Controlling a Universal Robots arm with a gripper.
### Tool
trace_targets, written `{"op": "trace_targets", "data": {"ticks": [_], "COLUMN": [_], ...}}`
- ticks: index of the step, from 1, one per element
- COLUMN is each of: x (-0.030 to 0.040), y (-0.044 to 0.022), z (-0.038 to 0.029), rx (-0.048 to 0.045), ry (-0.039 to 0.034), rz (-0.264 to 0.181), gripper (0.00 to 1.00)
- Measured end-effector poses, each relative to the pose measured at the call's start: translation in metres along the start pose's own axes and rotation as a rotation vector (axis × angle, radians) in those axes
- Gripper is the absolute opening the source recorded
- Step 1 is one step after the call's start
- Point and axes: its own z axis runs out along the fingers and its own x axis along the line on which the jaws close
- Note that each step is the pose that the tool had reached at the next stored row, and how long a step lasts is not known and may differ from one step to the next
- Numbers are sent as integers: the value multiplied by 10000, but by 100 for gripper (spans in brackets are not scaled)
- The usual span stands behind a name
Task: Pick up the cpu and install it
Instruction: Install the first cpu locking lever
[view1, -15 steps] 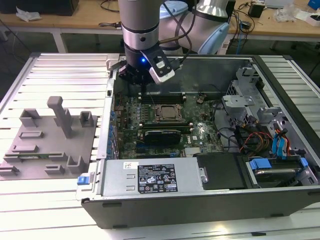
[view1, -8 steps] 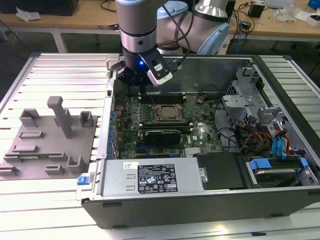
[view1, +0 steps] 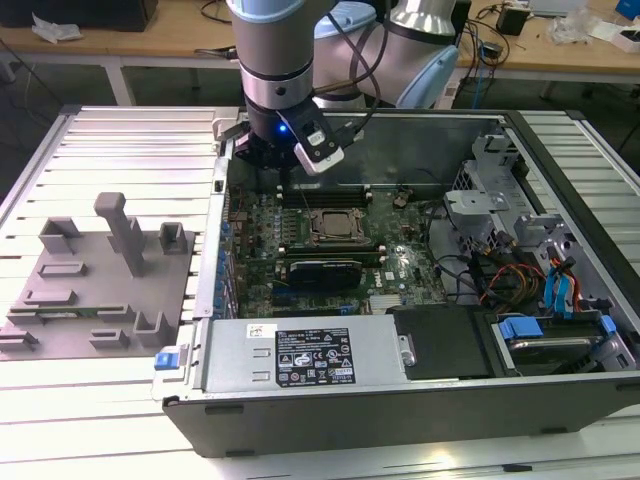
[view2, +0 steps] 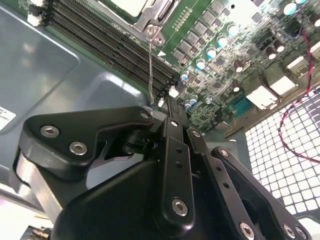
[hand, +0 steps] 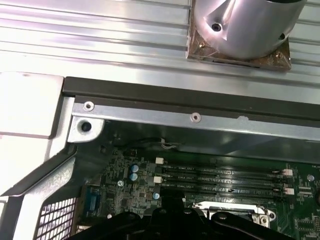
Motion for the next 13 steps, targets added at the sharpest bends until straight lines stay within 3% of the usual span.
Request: {"op": "trace_targets", "data": {"ticks": [2, 8, 13], "x": [-1, -40, -130], "y": [-1, -8, -18], "z": [5, 16, 24], "rx": [-53, -76, -75], "ry": [-6, -7, -7], "rz": [2, 2, 3], "gripper": [11, 11, 11]}}
